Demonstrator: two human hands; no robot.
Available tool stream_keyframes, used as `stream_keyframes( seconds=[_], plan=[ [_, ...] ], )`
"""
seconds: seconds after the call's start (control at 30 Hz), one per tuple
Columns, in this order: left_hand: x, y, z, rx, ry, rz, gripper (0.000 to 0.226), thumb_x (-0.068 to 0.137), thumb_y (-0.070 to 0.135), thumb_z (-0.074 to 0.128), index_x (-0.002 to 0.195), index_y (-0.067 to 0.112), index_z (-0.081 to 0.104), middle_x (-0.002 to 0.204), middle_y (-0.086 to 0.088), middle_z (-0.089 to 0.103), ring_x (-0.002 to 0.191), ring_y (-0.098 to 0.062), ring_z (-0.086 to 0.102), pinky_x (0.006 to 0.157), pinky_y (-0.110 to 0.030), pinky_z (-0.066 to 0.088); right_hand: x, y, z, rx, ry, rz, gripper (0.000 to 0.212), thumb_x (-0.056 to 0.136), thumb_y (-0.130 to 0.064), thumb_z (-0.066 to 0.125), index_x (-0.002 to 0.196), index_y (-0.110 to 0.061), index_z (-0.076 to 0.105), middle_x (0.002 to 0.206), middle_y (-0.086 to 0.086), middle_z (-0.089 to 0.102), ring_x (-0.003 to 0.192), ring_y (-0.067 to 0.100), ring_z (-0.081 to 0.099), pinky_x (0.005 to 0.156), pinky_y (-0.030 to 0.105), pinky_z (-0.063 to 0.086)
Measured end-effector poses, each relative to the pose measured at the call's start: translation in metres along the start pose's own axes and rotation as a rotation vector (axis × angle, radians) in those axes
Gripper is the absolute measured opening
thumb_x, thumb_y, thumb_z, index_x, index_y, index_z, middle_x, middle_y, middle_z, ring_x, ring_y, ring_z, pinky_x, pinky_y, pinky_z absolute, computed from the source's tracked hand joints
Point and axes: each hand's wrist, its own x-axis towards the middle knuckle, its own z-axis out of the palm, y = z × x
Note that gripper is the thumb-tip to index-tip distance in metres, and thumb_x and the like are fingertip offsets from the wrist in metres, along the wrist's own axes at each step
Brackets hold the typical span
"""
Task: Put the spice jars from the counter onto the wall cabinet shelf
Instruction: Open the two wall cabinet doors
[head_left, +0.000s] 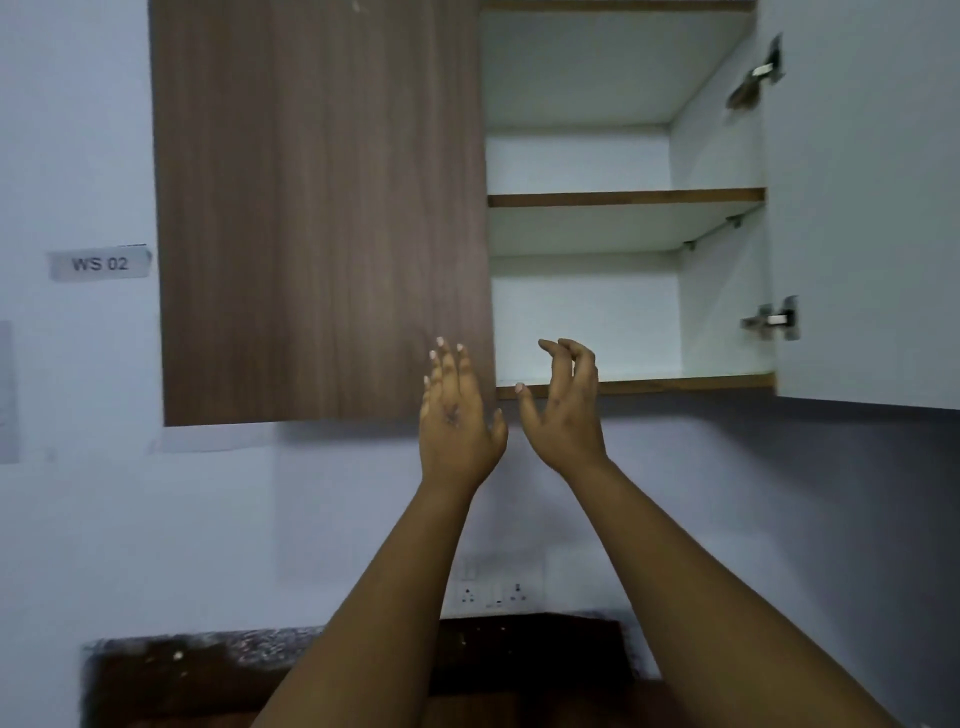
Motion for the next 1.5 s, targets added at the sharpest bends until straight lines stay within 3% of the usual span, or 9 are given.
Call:
stream_keyframes(
  seconds=[0.2, 0.3, 0.4, 0.53, 0.8, 0.9, 1.07, 1.37, 1.5],
  plan=[
    [0.030, -0.067, 0.027, 0.323, -0.185, 0.075, 0.093, 0.081, 0.002, 0.056, 0.153, 0.004, -0.003, 0.159, -0.022, -0.012, 0.148, -0.040, -0.009, 0.120, -0.056, 0.007, 0.050, 0.002, 0.071, 0.133, -0.059, 0.171, 0.081, 0.083, -0.030, 0.071, 0.146, -0.004, 0.028, 0.142, 0.013, 0.034, 0.131, 0.024, 0.038, 0.104, 0.024, 0.032],
    [0.042, -0.081, 0.047, 0.435, -0.093, 0.113, 0.100, 0.077, 0.010, 0.067, 0.154, 0.006, 0.003, 0.161, -0.021, 0.002, 0.145, -0.049, 0.003, 0.112, -0.064, 0.011, 0.080, 0.002, 0.092, 0.314, -0.162, 0.371, 0.088, 0.085, -0.033, 0.070, 0.151, -0.012, 0.016, 0.147, 0.008, 0.035, 0.133, 0.021, 0.039, 0.107, 0.031, 0.036],
    [0.050, -0.084, 0.066, 0.407, 0.082, 0.154, 0.083, 0.081, 0.016, 0.066, 0.151, 0.004, 0.022, 0.157, -0.020, 0.024, 0.139, -0.051, 0.027, 0.106, -0.067, 0.026, 0.100, 0.008, 0.106, 0.477, -0.238, 0.532, 0.065, 0.091, -0.031, 0.062, 0.147, -0.016, 0.031, 0.139, 0.005, 0.051, 0.121, 0.024, 0.053, 0.101, 0.038, 0.046],
    [0.055, -0.092, 0.085, 0.388, 0.205, 0.211, 0.054, 0.096, 0.017, 0.038, 0.148, 0.005, 0.032, 0.153, -0.019, 0.033, 0.134, -0.050, 0.037, 0.102, -0.065, 0.034, 0.096, 0.018, 0.115, 0.531, -0.237, 0.563, 0.048, 0.094, -0.035, 0.058, 0.136, -0.016, 0.044, 0.130, 0.003, 0.056, 0.112, 0.022, 0.057, 0.095, 0.037, 0.050],
    [0.052, -0.091, 0.078, 0.418, 0.244, 0.223, 0.053, 0.095, 0.021, 0.043, 0.146, 0.005, 0.037, 0.150, -0.019, 0.038, 0.130, -0.048, 0.044, 0.098, -0.062, 0.041, 0.091, 0.012, 0.112, 0.533, -0.222, 0.594, 0.048, 0.094, -0.038, 0.058, 0.134, -0.016, 0.046, 0.129, 0.004, 0.057, 0.111, 0.022, 0.058, 0.095, 0.039, 0.051],
    [0.047, -0.082, 0.064, 0.389, 0.241, 0.215, 0.056, 0.092, 0.020, 0.051, 0.145, 0.005, 0.038, 0.150, -0.020, 0.040, 0.128, -0.047, 0.047, 0.096, -0.058, 0.046, 0.086, -0.002, 0.101, 0.520, -0.212, 0.604, 0.047, 0.094, -0.037, 0.058, 0.134, -0.016, 0.046, 0.128, 0.004, 0.058, 0.111, 0.022, 0.058, 0.094, 0.038, 0.051],
    [0.027, -0.063, 0.025, 0.334, 0.164, 0.142, 0.082, 0.079, 0.017, 0.075, 0.145, 0.005, 0.027, 0.150, -0.020, 0.039, 0.125, -0.046, 0.050, 0.091, -0.049, 0.053, 0.072, -0.042, 0.067, 0.468, -0.204, 0.603, 0.045, 0.093, -0.035, 0.060, 0.131, -0.015, 0.046, 0.124, 0.004, 0.058, 0.109, 0.022, 0.058, 0.092, 0.038, 0.052],
    [-0.021, -0.029, -0.088, 0.198, 0.062, 0.027, 0.090, 0.079, 0.009, 0.074, 0.148, 0.008, 0.017, 0.156, -0.018, 0.029, 0.129, -0.045, 0.047, 0.082, -0.044, 0.059, 0.037, -0.157, -0.003, 0.374, -0.179, 0.574, 0.046, 0.088, -0.031, 0.067, 0.125, -0.014, 0.045, 0.120, 0.008, 0.058, 0.105, 0.025, 0.060, 0.090, 0.040, 0.055],
    [-0.048, -0.023, -0.148, -0.092, 0.089, -0.048, 0.076, 0.087, 0.000, 0.060, 0.152, 0.010, 0.021, 0.159, -0.010, 0.023, 0.143, -0.028, 0.032, 0.109, -0.042, 0.043, 0.019, -0.224, -0.028, 0.302, -0.201, 0.516, 0.047, 0.089, -0.026, 0.066, 0.128, -0.012, 0.043, 0.122, 0.009, 0.057, 0.107, 0.025, 0.058, 0.088, 0.034, 0.052]
  ],
)
